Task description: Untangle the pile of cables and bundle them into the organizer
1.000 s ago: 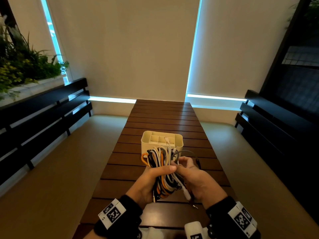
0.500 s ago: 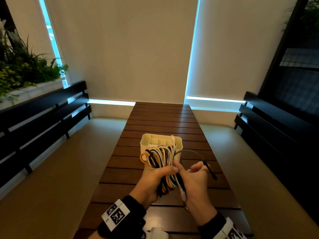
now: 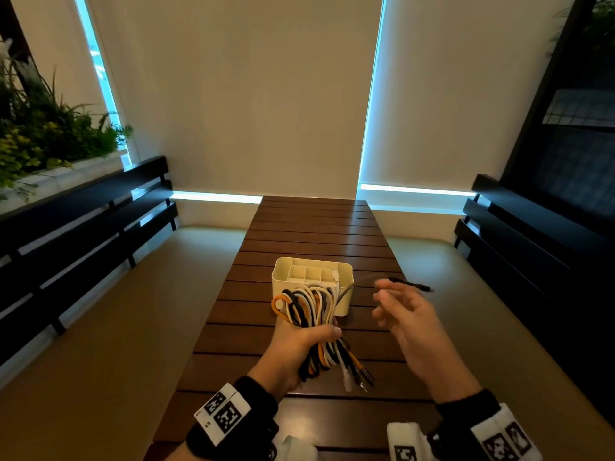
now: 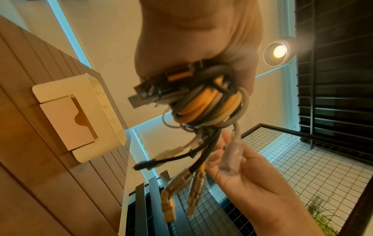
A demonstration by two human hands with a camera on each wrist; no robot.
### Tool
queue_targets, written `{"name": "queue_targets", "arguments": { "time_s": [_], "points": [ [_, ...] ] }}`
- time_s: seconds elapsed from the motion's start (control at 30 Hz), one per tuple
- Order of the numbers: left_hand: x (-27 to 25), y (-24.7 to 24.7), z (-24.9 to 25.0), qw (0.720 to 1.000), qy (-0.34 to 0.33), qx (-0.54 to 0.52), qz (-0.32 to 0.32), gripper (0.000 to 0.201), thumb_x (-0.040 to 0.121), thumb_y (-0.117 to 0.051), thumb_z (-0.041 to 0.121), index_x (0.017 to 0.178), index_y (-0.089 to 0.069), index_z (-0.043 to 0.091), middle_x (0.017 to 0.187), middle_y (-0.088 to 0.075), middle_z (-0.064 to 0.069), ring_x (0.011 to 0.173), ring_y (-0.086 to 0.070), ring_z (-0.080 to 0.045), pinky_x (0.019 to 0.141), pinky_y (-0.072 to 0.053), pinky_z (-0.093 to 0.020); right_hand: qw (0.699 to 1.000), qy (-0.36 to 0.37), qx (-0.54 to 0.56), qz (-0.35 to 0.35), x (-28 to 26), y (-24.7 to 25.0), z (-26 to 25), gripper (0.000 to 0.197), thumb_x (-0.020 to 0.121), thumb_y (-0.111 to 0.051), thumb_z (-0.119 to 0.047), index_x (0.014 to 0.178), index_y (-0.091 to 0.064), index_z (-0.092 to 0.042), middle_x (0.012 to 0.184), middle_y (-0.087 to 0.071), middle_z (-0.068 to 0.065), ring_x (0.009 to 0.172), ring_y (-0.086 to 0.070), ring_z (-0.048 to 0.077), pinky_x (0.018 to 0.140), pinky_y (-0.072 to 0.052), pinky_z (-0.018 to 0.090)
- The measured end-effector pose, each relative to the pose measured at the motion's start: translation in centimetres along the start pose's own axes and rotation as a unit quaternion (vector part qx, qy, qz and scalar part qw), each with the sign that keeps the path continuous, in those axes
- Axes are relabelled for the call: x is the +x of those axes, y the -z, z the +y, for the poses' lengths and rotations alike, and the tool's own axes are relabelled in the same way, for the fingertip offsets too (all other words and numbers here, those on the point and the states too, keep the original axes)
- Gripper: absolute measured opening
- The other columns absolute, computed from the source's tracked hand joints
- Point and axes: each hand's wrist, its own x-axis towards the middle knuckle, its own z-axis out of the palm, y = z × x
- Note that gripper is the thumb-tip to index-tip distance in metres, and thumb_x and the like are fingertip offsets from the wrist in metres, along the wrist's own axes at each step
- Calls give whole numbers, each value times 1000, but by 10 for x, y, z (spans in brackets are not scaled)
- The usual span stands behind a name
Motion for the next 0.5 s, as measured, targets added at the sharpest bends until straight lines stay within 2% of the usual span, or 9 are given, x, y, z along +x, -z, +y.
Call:
{"name": "queue_targets", "arguments": {
  "time_s": [0.07, 0.1, 0.17, 0.23, 0.27, 0.3, 0.33, 0.4, 0.5],
  "points": [
    [0, -1, 2, 1000, -4, 4, 2, 26, 71, -66, -16, 91, -64, 1, 77, -67, -8, 73, -67, -22, 67, -55, -35, 998, 43, -39, 6, 0, -2, 2, 14, 88, -55, -8, 97, -61, -17, 85, -59, 7, 70, -55, 14, 61, -46, 23],
    [1, -1, 2, 1000, -4, 2, 1, 28, 71, -66, -16, 94, -63, 0, 78, -67, -8, 74, -67, -22, 66, -55, -34, 998, 66, -16, 2, -1, -2, 1, 17, 86, -57, -7, 99, -60, -18, 80, -57, 6, 65, -54, 13, 59, -47, 23],
    [2, 1, 3, 1000, -5, -2, 5, 33, 71, -67, -15, 101, -61, -2, 82, -67, -9, 77, -67, -23, 66, -55, -33, 990, 75, 121, 4, 3, 2, 0, 29, 74, -65, -12, 100, -57, -22, 80, -54, 6, 57, -55, 9, 54, -50, 20],
    [3, 3, 4, 1000, -10, -4, 15, 39, 71, -68, -14, 107, -59, -4, 86, -66, -11, 79, -67, -25, 66, -55, -33, 979, 107, 171, 3, 5, 3, -2, 29, 59, -75, -20, 86, -65, -23, 79, -58, 6, 55, -59, 8, 53, -52, 18],
    [3, 4, 4, 1000, -14, -5, 18, 41, 70, -68, -14, 109, -58, -5, 87, -66, -12, 81, -67, -25, 66, -55, -33, 978, 129, 165, -6, 6, 4, -2, 18, 60, -75, -20, 76, -68, -22, 74, -61, 3, 56, -60, 8, 55, -52, 18],
    [4, 4, 4, 1000, -18, -6, 19, 42, 70, -68, -14, 110, -57, -6, 88, -66, -12, 81, -67, -26, 66, -55, -32, 977, 145, 157, -11, 4, 2, -4, 6, 70, -70, -14, 69, -68, -19, 68, -63, 0, 57, -61, 9, 56, -53, 18],
    [5, 4, 5, 1000, -21, -8, 19, 42, 70, -68, -14, 110, -57, -7, 87, -66, -12, 81, -67, -26, 66, -55, -32, 978, 158, 136, -8, 5, 2, -2, 21, 81, -59, -3, 66, -67, -16, 64, -64, -1, 59, -63, 10, 58, -54, 18],
    [7, 3, 6, 999, -24, -16, 21, 39, 70, -68, -15, 108, -58, -7, 84, -66, -10, 79, -67, -24, 67, -55, -33, 986, 147, 78, -13, 4, -1, 0, 33, 88, -42, 9, 69, -63, -9, 63, -66, -1, 66, -65, 14, 61, -55, 18],
    [10, -3, 11, 999, -25, -24, 7, 26, 73, -65, -14, 97, -62, -3, 78, -67, -9, 77, -66, -27, 70, -55, -37, 989, 134, -45, -33, -3, -13, 10, 20, 87, -50, 6, 80, -64, -7, 71, -71, 2, 74, -68, 16, 65, -57, 20]
  ]
}}
